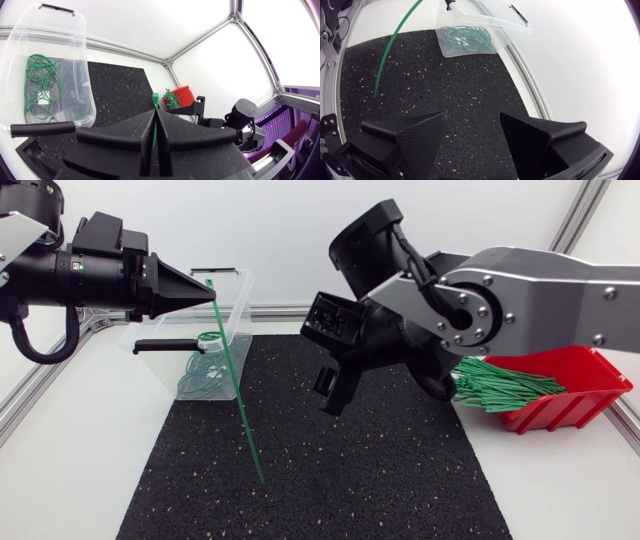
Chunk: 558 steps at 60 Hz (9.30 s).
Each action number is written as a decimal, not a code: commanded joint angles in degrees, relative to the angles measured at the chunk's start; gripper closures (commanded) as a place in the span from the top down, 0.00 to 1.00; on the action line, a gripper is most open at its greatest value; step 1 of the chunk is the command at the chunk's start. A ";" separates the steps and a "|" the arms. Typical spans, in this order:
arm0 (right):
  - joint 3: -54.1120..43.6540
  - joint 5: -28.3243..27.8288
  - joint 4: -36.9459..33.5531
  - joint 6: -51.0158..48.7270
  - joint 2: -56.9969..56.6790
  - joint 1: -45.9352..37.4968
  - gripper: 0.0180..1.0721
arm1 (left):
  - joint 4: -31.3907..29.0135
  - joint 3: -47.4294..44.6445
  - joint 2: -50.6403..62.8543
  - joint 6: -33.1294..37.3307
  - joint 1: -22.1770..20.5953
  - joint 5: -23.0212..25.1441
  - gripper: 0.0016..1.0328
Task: Take a green cable tie from the red box, thread the tail through the head to close it, then place it in the transparent bin on the left.
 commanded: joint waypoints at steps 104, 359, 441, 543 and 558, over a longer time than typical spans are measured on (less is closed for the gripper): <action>-23.23 14.68 53.49 -52.87 11.61 27.86 0.64 | -51.08 42.15 36.59 31.52 -2.48 5.88 0.03; -15.50 6.33 38.55 -36.26 1.15 29.79 0.05 | -56.26 24.58 23.85 57.01 2.97 12.38 0.03; 10.34 -32.16 -11.63 1.27 2.11 8.09 0.05 | -28.58 10.60 3.11 42.24 -0.55 11.94 0.03; 15.61 -34.71 -27.19 20.34 -4.92 -2.11 0.05 | 30.40 -27.19 -16.05 1.46 -19.09 -8.54 0.03; 14.12 -37.44 -29.74 18.50 -2.72 -0.79 0.05 | 30.22 -27.19 -16.14 1.20 -19.71 -8.63 0.03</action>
